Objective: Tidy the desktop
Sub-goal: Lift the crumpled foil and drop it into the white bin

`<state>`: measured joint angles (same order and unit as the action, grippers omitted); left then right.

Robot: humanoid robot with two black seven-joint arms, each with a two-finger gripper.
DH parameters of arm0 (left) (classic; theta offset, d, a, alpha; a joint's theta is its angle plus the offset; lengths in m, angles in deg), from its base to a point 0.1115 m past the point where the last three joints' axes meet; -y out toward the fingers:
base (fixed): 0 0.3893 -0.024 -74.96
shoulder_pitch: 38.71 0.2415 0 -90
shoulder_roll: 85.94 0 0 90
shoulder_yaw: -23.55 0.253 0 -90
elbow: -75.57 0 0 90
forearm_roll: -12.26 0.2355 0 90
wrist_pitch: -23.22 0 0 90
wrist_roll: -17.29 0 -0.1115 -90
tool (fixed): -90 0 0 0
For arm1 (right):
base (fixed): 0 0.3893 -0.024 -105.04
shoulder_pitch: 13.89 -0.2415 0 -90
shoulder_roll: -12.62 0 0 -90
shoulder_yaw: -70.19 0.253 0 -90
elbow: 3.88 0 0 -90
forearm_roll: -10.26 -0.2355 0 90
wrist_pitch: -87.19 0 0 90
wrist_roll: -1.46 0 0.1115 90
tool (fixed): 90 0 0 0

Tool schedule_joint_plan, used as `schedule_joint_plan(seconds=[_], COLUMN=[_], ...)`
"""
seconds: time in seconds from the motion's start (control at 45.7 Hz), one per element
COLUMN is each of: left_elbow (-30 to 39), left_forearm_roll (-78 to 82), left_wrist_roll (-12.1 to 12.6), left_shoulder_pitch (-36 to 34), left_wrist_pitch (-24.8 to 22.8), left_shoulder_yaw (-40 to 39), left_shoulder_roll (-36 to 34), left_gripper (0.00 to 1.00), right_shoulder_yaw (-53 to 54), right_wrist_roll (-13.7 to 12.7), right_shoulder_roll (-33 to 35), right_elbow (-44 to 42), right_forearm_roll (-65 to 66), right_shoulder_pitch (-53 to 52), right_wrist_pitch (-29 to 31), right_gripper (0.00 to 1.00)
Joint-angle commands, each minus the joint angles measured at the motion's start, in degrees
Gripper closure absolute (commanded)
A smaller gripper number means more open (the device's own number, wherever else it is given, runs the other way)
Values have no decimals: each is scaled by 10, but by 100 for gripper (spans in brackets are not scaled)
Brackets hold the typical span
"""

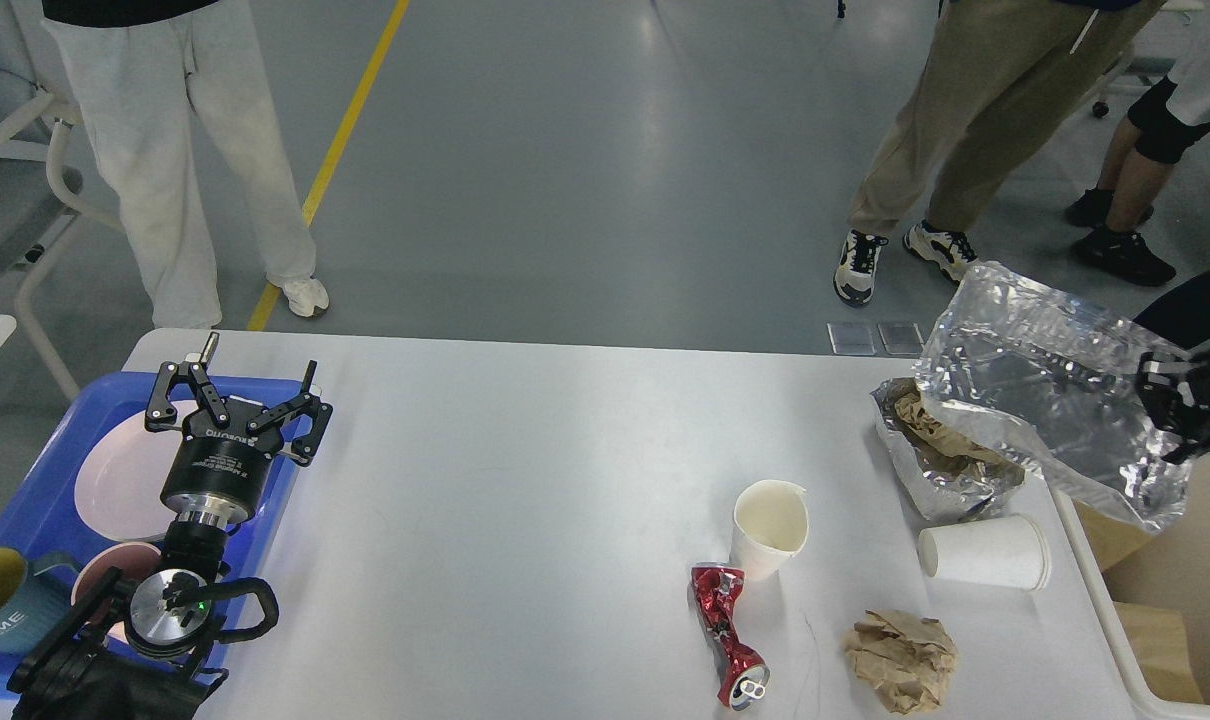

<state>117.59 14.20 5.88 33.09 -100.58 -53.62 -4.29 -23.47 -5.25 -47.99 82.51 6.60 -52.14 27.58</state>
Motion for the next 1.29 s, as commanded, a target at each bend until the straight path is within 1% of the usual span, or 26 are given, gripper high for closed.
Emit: schedule_joint_plan(seconds=[0.0, 0.088, 0.131, 0.219, 0.241, 0.35, 0.394, 0.481, 0.569, 0.634, 0.7, 0.81, 1.269], left_elbow=[0, 0, 0, 0, 0, 0, 0, 0, 0, 0, 0, 0, 0], left_forearm_roll=[-1, 0, 0, 0, 0, 0, 0, 0, 0, 0, 0, 0, 0], left_wrist_roll=[0, 0, 0, 0, 0, 0, 0, 0, 0, 0, 1, 0, 0], left_shoulder_pitch=[0, 0, 0, 0, 0, 0, 0, 0, 0, 0, 0, 0, 0], left_wrist_pitch=[0, 1, 1, 1, 1, 1, 0, 0, 1, 0, 1, 1, 1], left_shoulder_yaw=[-1, 0, -1, 0, -1, 0, -1, 0, 0, 0, 0, 0, 0], left_shoulder_roll=[0, 0, 0, 0, 0, 0, 0, 0, 0, 0, 0, 0, 0], left_gripper=[4, 4, 4, 4, 4, 4, 4, 4, 4, 4, 3, 3, 4], right_shoulder_yaw=[1, 22, 62, 183, 243, 388, 434, 489, 499, 498, 495, 495, 504], right_wrist_roll=[-2, -1, -1, -1, -3, -4, -4, -4, -4, -4, -5, -6, -7], right_shoulder_roll=[111, 180, 198, 211, 210, 200, 181, 107, 27, -14, -38, -49, -45], right_elbow=[-75, -170, -222, -306, -354, -485, -536, -663, -797, -858, -877, -877, -876], right_forearm_roll=[40, 49, 49, 49, 49, 49, 50, 50, 49, 49, 49, 50, 47], right_shoulder_pitch=[98, 199, 265, 416, 489, 650, 704, 809, 897, 943, 964, 971, 1014], right_wrist_pitch=[-65, -90, -97, -111, -123, -139, -143, -180, -213, -231, -247, -283, -292], right_gripper=[100, 100, 100, 100, 100, 100, 100, 100, 100, 100, 100, 100, 100])
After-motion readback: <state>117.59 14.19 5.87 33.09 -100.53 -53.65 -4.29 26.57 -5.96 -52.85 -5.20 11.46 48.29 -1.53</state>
